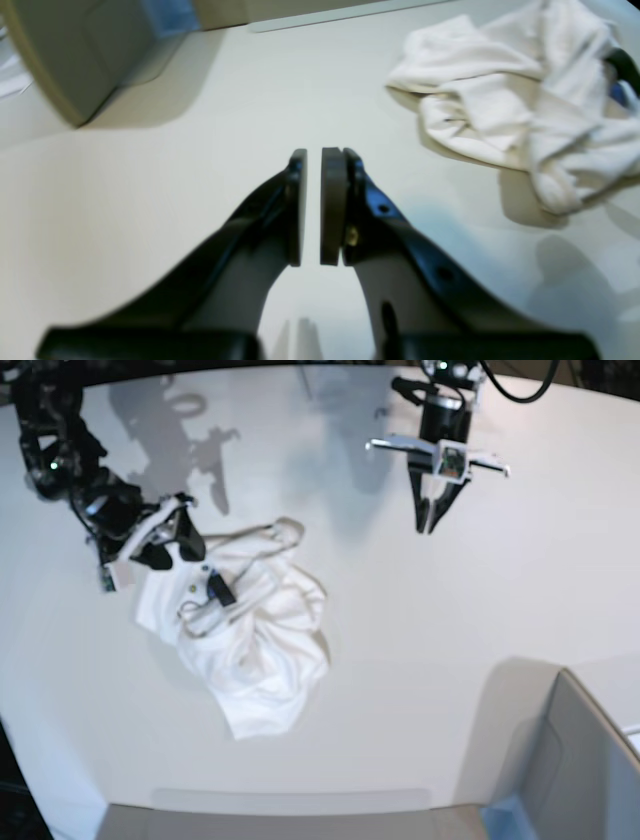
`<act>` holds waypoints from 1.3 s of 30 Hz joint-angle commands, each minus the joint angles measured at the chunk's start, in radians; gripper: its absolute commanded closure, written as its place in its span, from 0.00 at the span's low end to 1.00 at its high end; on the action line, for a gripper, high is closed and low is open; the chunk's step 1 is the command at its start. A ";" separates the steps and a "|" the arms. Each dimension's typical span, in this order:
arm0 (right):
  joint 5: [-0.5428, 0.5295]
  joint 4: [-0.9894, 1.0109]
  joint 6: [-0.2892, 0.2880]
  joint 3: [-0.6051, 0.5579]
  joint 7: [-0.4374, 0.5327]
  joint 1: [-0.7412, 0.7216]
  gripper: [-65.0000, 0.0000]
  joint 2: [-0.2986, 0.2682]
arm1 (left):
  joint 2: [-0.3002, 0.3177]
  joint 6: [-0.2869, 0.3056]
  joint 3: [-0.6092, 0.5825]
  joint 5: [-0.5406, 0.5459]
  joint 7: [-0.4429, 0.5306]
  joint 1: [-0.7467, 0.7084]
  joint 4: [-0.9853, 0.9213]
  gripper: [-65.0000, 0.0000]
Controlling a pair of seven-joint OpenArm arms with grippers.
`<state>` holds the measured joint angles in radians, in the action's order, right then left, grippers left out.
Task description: Layout the t-shirt on the table in an organized manner, then fold the t-shirt properly
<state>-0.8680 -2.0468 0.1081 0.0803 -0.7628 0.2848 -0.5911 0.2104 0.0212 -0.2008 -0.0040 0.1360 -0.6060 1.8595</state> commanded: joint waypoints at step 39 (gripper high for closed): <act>0.007 0.262 -0.006 0.009 -0.079 -0.192 0.68 0.331 | -0.052 -0.010 0.010 -0.003 0.032 0.002 0.044 0.88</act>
<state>-0.8574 -1.7714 0.1078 0.0826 -0.8547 0.1040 -0.2531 0.1551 0.0158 -0.1944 -0.0006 0.1341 -0.5976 1.8832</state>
